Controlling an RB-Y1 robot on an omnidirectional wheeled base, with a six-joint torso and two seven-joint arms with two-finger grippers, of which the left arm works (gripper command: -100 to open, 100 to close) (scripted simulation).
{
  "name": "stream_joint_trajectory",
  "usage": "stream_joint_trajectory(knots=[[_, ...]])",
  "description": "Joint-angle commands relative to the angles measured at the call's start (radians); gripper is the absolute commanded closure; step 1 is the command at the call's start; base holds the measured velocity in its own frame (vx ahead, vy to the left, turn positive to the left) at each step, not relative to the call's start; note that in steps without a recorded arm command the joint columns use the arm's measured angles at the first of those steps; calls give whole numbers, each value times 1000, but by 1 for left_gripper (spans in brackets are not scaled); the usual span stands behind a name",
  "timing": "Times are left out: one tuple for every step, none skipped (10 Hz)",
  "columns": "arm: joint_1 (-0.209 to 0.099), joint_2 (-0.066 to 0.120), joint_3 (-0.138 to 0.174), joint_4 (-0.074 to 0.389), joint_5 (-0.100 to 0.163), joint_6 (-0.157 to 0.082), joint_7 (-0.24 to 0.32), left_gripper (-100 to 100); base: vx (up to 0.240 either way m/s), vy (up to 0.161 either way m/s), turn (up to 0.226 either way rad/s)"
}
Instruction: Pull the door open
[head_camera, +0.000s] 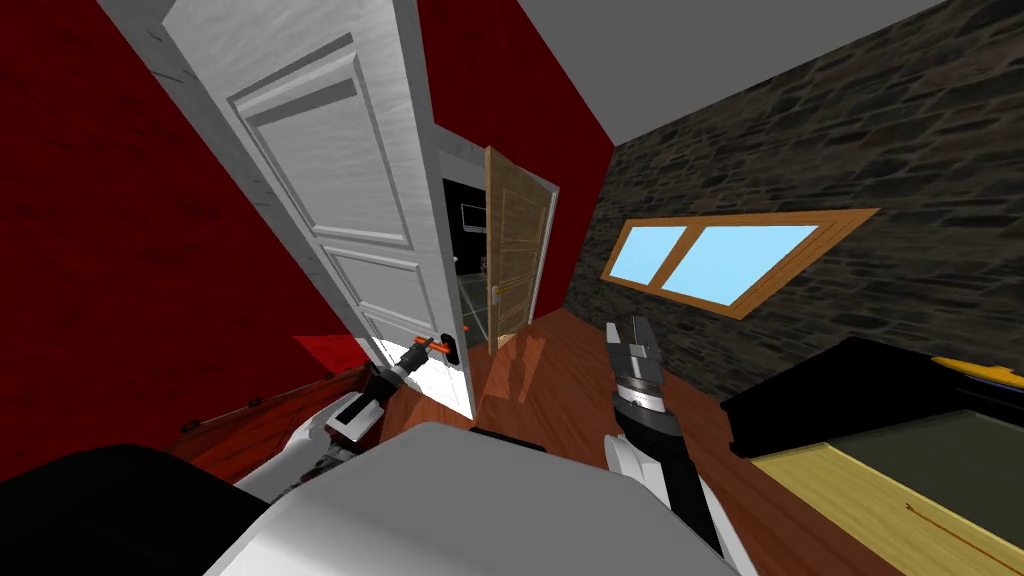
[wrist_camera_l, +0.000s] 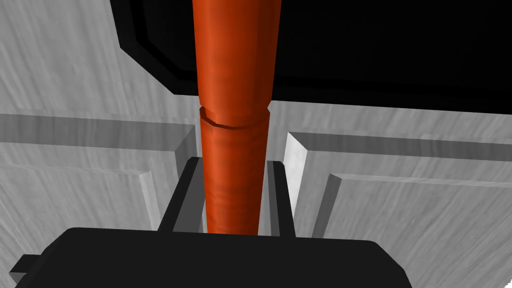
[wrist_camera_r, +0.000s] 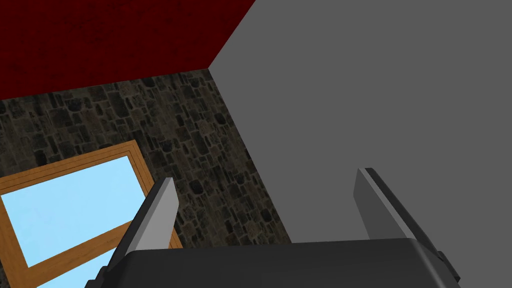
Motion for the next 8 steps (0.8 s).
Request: stream_joint_trajectory(knots=[[4,9,-7,6,-2,-20,9,100,-150,68,-156],[7,13,-10,9,-3,-30,13,100,-207,84,-206],[9,18,-14,13,-4,-41,18,100,-206,113,-144],[12,24,-18,16,-5,-53,23,100,-206,93,-151],[14,29,-22,20,-6,-66,28,100,-195,56,-135],[17,35,-26,24,-7,-78,34,100,-229,85,-142],[20,41,-31,28,-8,-91,39,100,-204,94,-131],[22,46,-34,31,-9,-102,44,100,-204,81,-133]])
